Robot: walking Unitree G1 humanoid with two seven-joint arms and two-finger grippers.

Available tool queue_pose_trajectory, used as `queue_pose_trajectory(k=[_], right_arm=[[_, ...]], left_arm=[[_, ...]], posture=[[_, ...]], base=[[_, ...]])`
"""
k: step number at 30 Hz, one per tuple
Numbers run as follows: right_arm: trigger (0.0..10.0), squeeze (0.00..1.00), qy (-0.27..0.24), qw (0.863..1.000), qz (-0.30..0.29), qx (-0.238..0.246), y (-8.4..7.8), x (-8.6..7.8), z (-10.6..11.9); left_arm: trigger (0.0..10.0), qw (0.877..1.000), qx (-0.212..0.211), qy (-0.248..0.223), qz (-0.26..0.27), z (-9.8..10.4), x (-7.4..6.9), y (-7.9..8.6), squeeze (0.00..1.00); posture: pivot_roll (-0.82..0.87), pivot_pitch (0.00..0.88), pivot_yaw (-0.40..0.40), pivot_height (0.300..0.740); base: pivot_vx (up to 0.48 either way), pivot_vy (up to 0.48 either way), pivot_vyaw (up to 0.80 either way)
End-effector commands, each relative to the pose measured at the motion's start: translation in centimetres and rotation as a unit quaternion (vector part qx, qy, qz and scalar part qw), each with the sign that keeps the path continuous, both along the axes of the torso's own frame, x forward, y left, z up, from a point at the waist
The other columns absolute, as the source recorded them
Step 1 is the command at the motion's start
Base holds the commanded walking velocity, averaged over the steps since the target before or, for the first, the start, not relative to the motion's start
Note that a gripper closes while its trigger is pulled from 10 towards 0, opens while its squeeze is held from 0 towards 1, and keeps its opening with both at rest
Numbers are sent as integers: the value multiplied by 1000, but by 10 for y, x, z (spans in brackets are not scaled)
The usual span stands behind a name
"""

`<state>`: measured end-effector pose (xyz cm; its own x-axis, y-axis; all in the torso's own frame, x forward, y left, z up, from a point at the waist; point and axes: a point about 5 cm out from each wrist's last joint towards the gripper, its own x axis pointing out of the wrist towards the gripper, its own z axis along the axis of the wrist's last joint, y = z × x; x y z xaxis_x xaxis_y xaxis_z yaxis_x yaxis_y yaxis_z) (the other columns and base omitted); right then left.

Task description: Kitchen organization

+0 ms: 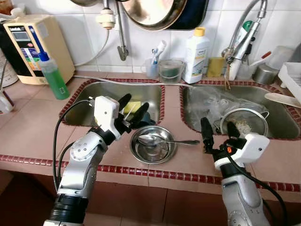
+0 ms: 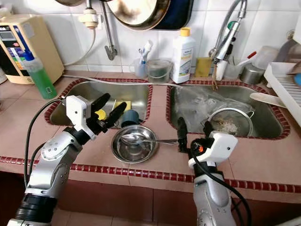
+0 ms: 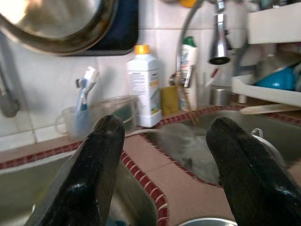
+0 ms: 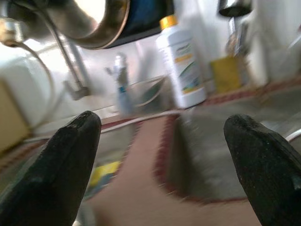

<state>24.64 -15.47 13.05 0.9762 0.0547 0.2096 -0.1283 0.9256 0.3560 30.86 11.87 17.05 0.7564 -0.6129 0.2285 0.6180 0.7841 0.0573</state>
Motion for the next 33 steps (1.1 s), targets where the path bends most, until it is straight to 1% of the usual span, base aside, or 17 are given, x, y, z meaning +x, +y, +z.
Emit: queue_pose_trajectory(k=[1, 4, 7, 10, 16, 18, 19, 21, 28, 30, 31, 33], right_arm=[[10000, 0, 5, 999, 10, 33, -1, -1, -1], [10000, 0, 15, 997, 23, 74, 0, 0, -5], [10000, 0, 25, 995, 28, 96, 0, 1, -9], [10000, 0, 28, 994, 25, 100, -1, 1, -10], [10000, 0, 44, 991, 11, 126, -5, -3, -16], [10000, 0, 54, 988, 4, 148, -6, -3, -18], [10000, 0, 54, 988, 4, 148, -6, -3, -18], [10000, 0, 58, 984, -4, 166, -6, -2, -19], [10000, 0, 69, 978, 0, 199, -1, 4, -19], [10000, 0, 78, 971, 12, 224, 3, 13, -19], [10000, 0, 78, 971, 12, 224, 3, 13, -19], [10000, 0, 79, 969, 20, 234, 5, 18, -17]], left_arm=[[10000, 1000, 20, -13, -21, 3, -4, -5, 0], [10000, 997, 46, -27, -49, 3, -9, -11, 0], [10000, 995, 63, -29, -69, 1, -14, -16, 0], [10000, 995, 64, -22, -77, -2, -16, -17, 0], [10000, 992, 77, -10, -100, -8, -25, -20, 0], [10000, 991, 82, -3, -104, -10, -28, -19, 0], [10000, 991, 82, -3, -104, -10, -28, -19, 0], [10000, 990, 87, 1, -107, -10, -29, -18, 0], [10000, 989, 95, 7, -113, -12, -32, -17, 0], [10000, 988, 96, 9, -117, -10, -32, -20, 0], [10000, 988, 96, 9, -117, -10, -32, -20, 0], [10000, 988, 95, 9, -118, -9, -32, -21, 0]], posture=[[-246, 0, 64, 740], [-244, 0, 64, 740], [-242, 0, 63, 740], [-241, 0, 62, 740], [-237, 0, 63, 740], [-230, 0, 66, 740], [-230, 0, 66, 740], [-228, 0, 69, 740], [-223, 1, 75, 740], [-217, 7, 78, 740], [-217, 7, 78, 740], [-215, 7, 79, 740]], base=[[0, 0, 0], [0, 0, 0], [0, 0, 0], [0, 0, 0], [0, 0, 0], [0, 0, 0], [0, 0, 0], [0, 0, 0], [0, 0, 0], [0, 0, 0], [0, 0, 0], [0, 0, 0]])
